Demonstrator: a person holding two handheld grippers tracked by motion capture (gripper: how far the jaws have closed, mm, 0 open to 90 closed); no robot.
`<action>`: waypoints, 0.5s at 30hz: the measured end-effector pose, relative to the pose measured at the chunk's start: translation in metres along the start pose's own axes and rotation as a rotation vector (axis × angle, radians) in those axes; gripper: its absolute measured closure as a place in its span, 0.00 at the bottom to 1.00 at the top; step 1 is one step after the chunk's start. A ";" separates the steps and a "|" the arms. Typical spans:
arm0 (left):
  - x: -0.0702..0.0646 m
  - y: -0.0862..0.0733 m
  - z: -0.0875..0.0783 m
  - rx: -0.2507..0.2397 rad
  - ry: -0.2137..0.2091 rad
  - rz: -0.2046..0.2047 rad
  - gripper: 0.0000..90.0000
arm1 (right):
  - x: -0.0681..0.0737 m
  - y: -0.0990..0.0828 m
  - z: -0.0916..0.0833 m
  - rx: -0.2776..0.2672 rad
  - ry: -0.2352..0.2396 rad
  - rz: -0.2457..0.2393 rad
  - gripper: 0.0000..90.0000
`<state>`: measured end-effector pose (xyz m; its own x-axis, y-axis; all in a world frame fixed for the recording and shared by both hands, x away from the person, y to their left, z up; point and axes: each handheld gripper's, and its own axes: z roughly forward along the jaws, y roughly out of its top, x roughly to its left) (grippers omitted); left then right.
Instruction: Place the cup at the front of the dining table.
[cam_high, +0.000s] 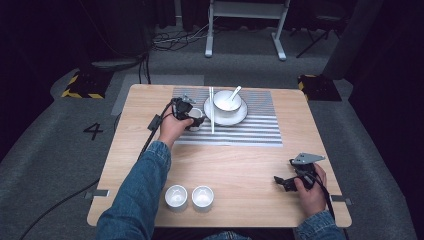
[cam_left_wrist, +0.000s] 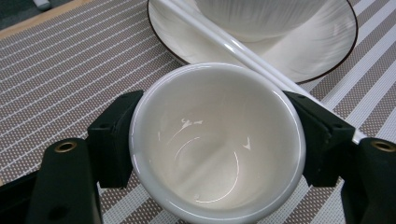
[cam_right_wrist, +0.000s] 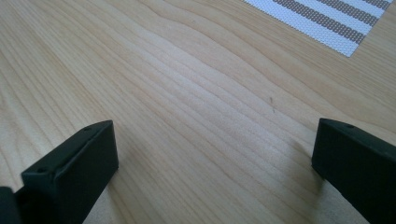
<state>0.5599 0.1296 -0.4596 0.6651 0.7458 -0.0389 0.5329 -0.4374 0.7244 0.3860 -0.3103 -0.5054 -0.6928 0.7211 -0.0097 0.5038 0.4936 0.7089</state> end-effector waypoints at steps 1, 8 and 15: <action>0.000 0.000 0.000 0.000 0.000 0.000 0.30 | 0.000 0.000 0.000 0.000 0.000 0.000 0.01; 0.000 -0.002 0.001 0.015 0.011 0.037 0.30 | 0.000 0.000 0.000 0.000 0.000 0.000 0.01; 0.001 -0.003 0.000 0.015 0.016 0.059 0.29 | 0.000 0.000 0.000 0.000 0.000 0.000 0.01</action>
<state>0.5590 0.1313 -0.4618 0.6871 0.7264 0.0147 0.5009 -0.4883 0.7146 0.3860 -0.3103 -0.5054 -0.6929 0.7209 -0.0099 0.5036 0.4937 0.7090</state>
